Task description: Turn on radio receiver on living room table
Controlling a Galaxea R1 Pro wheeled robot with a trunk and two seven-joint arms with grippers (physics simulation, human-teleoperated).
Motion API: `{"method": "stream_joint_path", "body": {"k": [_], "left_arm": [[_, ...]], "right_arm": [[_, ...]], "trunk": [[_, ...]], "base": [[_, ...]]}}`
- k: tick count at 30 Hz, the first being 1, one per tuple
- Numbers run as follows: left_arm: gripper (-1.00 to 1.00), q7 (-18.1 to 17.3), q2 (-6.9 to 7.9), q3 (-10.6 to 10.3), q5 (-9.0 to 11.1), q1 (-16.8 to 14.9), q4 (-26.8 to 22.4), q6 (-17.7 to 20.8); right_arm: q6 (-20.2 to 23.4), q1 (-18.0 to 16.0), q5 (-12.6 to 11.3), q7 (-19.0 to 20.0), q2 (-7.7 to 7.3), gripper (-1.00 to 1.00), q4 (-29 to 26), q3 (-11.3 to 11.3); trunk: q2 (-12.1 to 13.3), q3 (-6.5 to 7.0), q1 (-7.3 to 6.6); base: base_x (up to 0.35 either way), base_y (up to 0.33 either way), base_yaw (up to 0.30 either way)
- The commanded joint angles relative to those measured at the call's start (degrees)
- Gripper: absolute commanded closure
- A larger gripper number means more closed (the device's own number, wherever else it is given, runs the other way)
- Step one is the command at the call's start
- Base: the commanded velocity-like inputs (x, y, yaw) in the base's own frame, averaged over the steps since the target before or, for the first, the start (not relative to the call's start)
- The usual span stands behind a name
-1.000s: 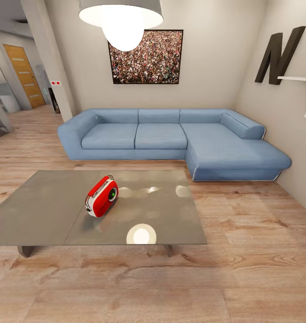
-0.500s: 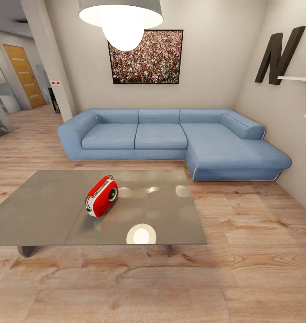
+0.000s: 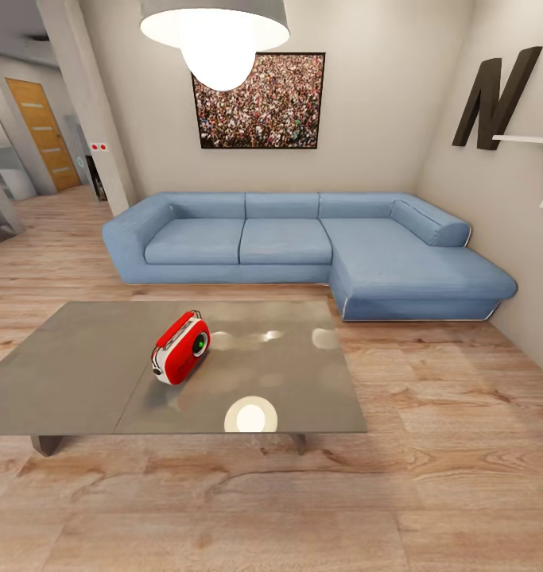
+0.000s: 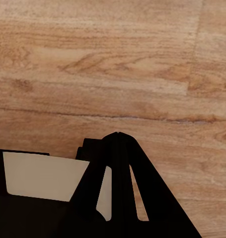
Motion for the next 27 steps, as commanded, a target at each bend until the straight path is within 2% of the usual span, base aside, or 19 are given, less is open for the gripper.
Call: {"method": "stream_joint_path", "body": {"k": [1,27], "left_arm": [[-1.00,0.0,0.00,0.0,0.0,0.0,0.0,0.0],[-1.00,0.0,0.00,0.0,0.0,0.0,0.0,0.0]], "right_arm": [[0.0,0.0,0.0,0.0,0.00,1.00,0.0,0.0],[0.0,0.0,0.0,0.0,0.00,1.00,0.0,0.0]], "trunk": [[0.0,0.00,0.00],[0.0,0.00,0.00]], "base": [[0.000,0.000,0.000],[0.000,0.000,0.000]]}}
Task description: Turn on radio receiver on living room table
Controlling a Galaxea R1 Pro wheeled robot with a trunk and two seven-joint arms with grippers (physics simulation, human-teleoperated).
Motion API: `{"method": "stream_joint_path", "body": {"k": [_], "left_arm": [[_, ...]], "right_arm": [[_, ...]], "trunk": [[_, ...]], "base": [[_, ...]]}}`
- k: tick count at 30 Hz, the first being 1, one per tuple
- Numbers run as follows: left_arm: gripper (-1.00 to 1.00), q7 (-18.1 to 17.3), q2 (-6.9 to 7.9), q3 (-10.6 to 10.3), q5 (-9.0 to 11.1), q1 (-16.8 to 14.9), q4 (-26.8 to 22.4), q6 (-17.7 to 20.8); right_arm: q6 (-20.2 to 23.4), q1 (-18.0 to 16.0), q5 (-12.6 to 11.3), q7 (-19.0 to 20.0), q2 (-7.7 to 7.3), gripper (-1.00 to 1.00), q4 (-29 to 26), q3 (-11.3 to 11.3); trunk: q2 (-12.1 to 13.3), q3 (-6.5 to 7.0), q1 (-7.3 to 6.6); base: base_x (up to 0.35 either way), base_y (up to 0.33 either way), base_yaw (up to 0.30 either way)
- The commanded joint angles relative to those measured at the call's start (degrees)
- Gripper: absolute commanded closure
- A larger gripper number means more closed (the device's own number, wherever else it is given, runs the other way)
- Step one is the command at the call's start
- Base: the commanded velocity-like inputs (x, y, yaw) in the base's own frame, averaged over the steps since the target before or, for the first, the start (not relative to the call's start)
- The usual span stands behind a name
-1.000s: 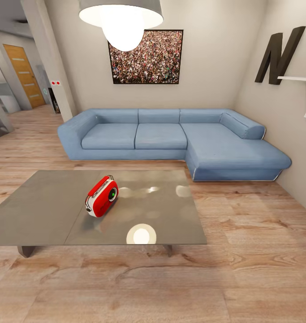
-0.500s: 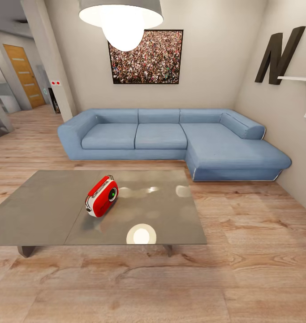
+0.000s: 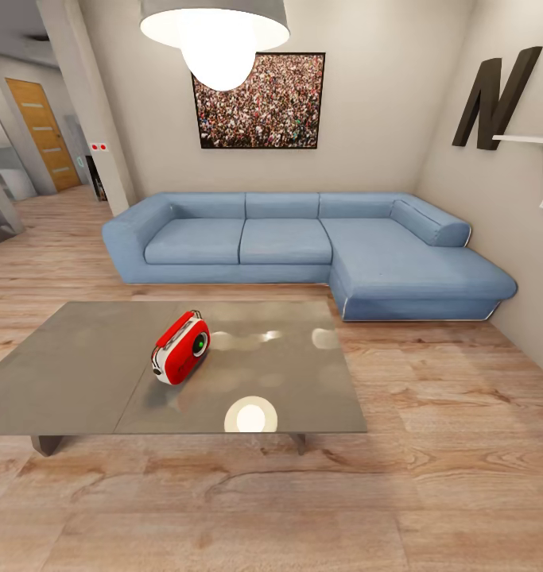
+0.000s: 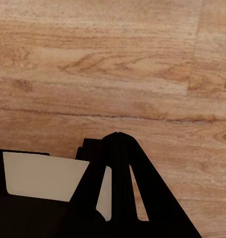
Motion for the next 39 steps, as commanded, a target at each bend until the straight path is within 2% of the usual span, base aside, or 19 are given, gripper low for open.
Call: {"method": "stream_joint_path", "body": {"k": [1,39], "left_arm": [[-1.00,0.0,0.00,0.0,0.0,0.0,0.0,0.0],[-1.00,0.0,0.01,0.0,0.0,0.0,0.0,0.0]], "right_arm": [[0.0,0.0,0.0,0.0,0.00,1.00,0.0,0.0],[0.0,0.0,0.0,0.0,0.00,1.00,0.0,0.0]], "trunk": [[0.0,0.00,0.00],[0.0,0.00,0.00]], "base": [[0.000,0.000,0.000],[0.000,0.000,0.000]]}}
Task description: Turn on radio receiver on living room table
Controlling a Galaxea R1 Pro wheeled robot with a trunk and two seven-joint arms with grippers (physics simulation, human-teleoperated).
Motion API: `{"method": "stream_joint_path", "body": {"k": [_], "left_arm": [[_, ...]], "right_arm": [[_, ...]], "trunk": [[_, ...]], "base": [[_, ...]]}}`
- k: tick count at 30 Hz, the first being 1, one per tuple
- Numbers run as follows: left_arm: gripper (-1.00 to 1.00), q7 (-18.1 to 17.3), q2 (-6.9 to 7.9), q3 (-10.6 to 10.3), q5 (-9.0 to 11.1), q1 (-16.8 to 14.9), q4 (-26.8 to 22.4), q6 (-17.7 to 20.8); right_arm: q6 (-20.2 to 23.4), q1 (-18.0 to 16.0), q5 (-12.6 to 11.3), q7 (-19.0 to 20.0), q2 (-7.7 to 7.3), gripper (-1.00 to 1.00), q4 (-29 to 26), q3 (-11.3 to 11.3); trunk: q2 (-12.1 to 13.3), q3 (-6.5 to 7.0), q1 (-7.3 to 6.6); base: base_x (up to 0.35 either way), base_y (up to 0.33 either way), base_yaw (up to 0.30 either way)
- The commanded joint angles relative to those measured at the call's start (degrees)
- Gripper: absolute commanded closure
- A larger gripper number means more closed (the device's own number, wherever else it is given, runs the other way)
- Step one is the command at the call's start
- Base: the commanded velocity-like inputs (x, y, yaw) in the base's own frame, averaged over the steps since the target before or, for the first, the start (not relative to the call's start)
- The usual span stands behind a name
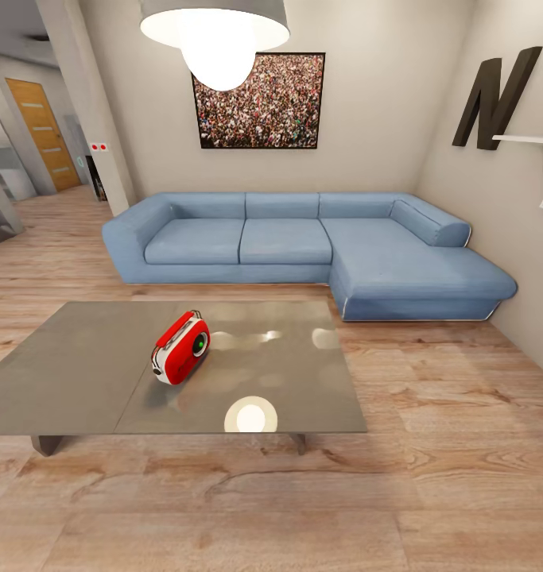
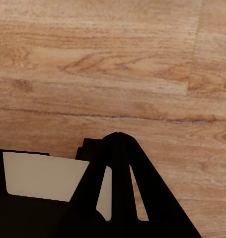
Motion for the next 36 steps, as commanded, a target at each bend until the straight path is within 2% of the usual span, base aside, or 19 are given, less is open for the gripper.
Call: {"method": "stream_joint_path", "body": {"k": [1,36], "left_arm": [[-1.00,0.0,-0.01,0.0,0.0,0.0,0.0,0.0],[-1.00,0.0,-0.02,0.0,0.1,0.0,0.0,0.0]], "right_arm": [[0.0,0.0,0.0,0.0,0.00,1.00,0.0,0.0],[-0.2,0.0,0.0,0.1,0.00,1.00,0.0,0.0]], "trunk": [[0.0,0.00,0.00],[0.0,0.00,0.00]], "base": [[0.000,0.000,0.000],[0.000,0.000,0.000]]}}
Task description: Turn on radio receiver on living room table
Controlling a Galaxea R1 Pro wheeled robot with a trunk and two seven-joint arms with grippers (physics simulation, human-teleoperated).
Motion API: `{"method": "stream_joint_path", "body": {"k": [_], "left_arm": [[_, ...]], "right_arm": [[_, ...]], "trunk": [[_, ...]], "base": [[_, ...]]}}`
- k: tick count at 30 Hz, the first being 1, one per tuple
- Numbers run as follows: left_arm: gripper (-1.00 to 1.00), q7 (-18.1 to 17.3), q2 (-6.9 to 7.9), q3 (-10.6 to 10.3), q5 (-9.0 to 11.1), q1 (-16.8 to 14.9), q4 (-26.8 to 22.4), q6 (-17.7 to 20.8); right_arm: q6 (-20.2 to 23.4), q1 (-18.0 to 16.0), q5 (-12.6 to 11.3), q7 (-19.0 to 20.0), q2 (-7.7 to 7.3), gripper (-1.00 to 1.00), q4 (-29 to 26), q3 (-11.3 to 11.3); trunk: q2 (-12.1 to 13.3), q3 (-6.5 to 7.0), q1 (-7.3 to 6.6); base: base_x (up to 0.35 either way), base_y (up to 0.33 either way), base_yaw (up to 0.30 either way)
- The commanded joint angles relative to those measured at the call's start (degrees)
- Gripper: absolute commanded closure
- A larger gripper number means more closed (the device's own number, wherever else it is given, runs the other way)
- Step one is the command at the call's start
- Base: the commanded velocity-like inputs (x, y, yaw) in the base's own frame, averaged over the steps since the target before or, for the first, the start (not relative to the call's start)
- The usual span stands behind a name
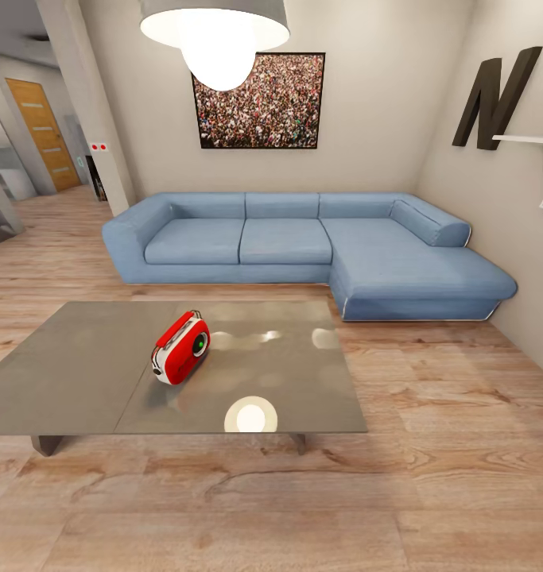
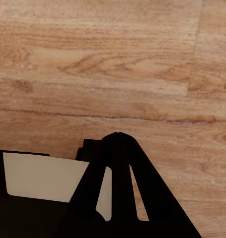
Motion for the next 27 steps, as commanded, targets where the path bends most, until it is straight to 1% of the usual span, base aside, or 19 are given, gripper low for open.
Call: {"method": "stream_joint_path", "body": {"k": [1,27], "left_arm": [[-1.00,0.0,0.00,0.0,0.0,0.0,0.0,0.0],[-1.00,0.0,0.00,0.0,0.0,0.0,0.0,0.0]], "right_arm": [[0.0,0.0,0.0,0.0,0.00,1.00,0.0,0.0],[0.0,0.0,0.0,0.0,0.00,1.00,0.0,0.0]], "trunk": [[0.0,0.00,0.00],[0.0,0.00,0.00]], "base": [[0.000,0.000,0.000],[0.000,0.000,0.000]]}}
